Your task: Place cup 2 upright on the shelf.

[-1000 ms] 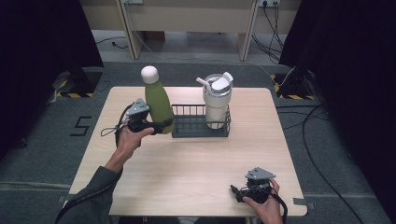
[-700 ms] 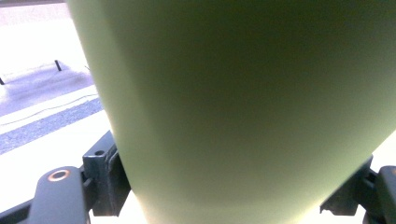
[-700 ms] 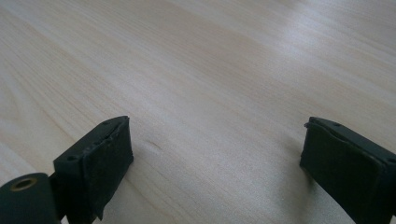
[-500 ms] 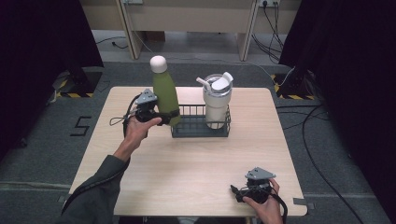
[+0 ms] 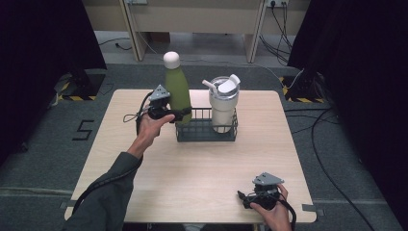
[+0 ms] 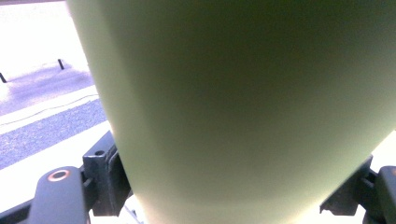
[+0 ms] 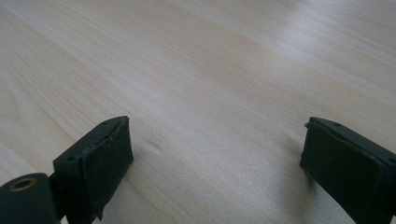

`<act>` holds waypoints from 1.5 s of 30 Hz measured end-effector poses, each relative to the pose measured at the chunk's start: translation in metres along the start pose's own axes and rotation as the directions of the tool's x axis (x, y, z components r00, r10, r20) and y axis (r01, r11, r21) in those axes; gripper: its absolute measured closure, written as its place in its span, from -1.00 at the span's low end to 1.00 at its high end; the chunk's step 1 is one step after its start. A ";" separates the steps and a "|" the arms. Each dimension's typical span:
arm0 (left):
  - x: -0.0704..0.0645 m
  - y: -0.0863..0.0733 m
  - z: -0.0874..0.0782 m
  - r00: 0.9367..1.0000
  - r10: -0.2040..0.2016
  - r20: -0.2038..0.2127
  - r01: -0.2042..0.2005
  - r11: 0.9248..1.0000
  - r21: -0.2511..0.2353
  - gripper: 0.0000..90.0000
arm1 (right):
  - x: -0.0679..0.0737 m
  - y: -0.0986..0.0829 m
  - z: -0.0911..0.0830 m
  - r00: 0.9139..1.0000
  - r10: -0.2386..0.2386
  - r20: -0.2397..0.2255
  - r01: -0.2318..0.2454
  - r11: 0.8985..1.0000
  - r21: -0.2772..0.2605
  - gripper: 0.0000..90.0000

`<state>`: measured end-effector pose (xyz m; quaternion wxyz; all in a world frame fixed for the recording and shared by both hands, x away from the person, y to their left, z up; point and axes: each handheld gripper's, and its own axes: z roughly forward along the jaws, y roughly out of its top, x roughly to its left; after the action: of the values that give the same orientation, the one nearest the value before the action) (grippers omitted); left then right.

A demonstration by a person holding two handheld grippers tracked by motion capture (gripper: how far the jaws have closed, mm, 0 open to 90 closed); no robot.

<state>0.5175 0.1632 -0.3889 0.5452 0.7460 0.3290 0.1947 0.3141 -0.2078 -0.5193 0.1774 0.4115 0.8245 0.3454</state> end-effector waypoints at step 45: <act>0.000 -0.034 0.053 1.000 -0.023 -0.022 0.023 0.999 0.027 -0.55 | 0.000 0.000 0.000 1.000 -0.003 -0.002 0.003 1.000 -0.001 -0.81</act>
<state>0.5425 0.1330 -0.4381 0.5335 0.7475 0.3461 0.1919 0.3145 -0.2076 -0.5195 0.1772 0.4100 0.8250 0.3462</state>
